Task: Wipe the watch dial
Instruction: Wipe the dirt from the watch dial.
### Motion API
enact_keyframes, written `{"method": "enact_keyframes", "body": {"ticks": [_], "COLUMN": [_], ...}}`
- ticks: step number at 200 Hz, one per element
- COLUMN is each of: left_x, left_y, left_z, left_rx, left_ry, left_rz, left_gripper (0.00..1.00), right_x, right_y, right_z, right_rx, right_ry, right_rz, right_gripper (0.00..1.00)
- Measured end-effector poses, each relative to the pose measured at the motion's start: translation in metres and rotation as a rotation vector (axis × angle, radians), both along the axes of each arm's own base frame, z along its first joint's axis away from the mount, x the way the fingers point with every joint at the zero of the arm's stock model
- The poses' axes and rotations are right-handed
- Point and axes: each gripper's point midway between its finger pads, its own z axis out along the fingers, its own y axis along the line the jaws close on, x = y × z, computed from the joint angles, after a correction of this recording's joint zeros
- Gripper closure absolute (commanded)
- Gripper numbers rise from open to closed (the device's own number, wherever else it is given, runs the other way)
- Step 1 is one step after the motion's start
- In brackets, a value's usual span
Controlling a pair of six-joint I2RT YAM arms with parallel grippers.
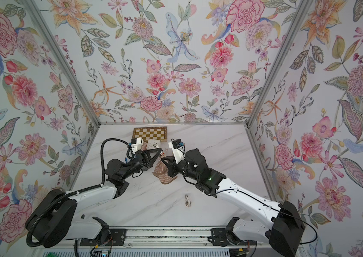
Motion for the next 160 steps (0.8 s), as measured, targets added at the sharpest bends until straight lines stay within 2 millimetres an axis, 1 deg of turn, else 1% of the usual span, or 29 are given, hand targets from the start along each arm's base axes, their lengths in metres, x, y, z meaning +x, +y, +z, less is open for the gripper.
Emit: {"method": "enact_keyframes", "body": {"ticks": [16, 35, 48, 76, 92, 110, 127, 160], "left_x": [0.0, -0.001, -0.001, -0.001, -0.001, -0.001, -0.001, -0.001], "left_y": [0.0, 0.0, 0.0, 0.0, 0.0, 0.0, 0.0, 0.0], "left_z": [-0.002, -0.004, -0.004, -0.004, -0.004, -0.004, -0.004, -0.004], "left_rx": [0.003, 0.005, 0.005, 0.005, 0.005, 0.005, 0.005, 0.005], "left_ry": [0.004, 0.008, 0.008, 0.008, 0.008, 0.008, 0.008, 0.008], "left_rz": [0.0, 0.0, 0.0, 0.0, 0.0, 0.0, 0.0, 0.0], "left_gripper": [1.0, 1.0, 1.0, 1.0, 1.0, 1.0, 1.0, 1.0], "right_x": [-0.001, -0.002, -0.002, -0.003, -0.004, -0.004, -0.002, 0.005], "right_y": [0.0, 0.001, 0.001, 0.005, 0.006, 0.005, 0.003, -0.006], "right_z": [0.008, 0.007, 0.002, -0.021, -0.026, -0.024, -0.019, -0.009], "right_rx": [0.015, 0.017, 0.017, -0.009, -0.02, -0.027, -0.038, -0.03], "right_ry": [-0.017, -0.015, -0.003, 0.044, 0.056, 0.047, 0.026, 0.001], "right_rz": [0.0, 0.002, 0.0, 0.003, 0.005, 0.001, -0.006, -0.035], "right_gripper": [1.0, 1.0, 1.0, 1.0, 1.0, 1.0, 1.0, 1.0]}}
